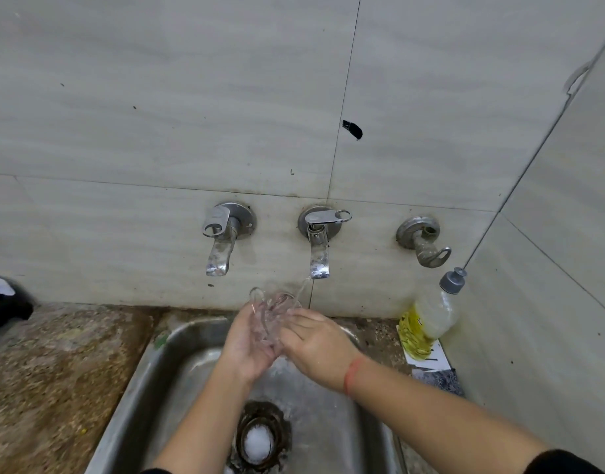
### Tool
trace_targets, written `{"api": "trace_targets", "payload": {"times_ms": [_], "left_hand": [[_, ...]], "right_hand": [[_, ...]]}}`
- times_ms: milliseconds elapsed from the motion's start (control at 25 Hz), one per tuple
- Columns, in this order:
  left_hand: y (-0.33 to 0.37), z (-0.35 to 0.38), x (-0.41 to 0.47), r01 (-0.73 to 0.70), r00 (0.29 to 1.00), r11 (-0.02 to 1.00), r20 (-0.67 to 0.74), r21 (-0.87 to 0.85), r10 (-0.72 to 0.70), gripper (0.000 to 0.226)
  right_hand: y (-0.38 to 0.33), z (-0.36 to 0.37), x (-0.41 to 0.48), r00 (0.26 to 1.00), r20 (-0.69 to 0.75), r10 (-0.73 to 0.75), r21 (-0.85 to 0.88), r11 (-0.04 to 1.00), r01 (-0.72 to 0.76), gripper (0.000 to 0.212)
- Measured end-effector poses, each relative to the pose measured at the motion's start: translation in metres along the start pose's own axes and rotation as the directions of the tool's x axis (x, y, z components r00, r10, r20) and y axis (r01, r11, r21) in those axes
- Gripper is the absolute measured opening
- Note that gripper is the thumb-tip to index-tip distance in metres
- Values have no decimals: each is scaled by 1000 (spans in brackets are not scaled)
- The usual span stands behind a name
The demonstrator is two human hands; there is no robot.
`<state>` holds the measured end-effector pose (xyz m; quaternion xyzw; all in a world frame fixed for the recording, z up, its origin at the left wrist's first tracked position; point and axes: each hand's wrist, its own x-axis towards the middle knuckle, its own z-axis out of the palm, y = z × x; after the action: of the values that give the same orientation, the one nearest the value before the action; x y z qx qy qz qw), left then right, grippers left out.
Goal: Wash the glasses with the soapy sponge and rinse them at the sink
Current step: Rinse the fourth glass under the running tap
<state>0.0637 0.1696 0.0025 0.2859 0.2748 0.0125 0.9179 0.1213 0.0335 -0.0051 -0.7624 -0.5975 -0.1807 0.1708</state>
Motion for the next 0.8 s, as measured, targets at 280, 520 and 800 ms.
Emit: {"api": "trace_targets", "payload": {"times_ms": [280,520,800], "left_hand": [[2,-11,3,32,999,995,-4,98,-32,24],[-6,2,4,-86,996,992,11,-87,87,28],[5,-2,-4,82,996,995,13,56,-83,35]], "right_hand": [[10,-11,-2,971,73,-229,-117,965,236,14],[-36,-13,16,918,77,388,338,857,-390,18],[1,-12,2,999,46,-2,29,1000,1,16]]}}
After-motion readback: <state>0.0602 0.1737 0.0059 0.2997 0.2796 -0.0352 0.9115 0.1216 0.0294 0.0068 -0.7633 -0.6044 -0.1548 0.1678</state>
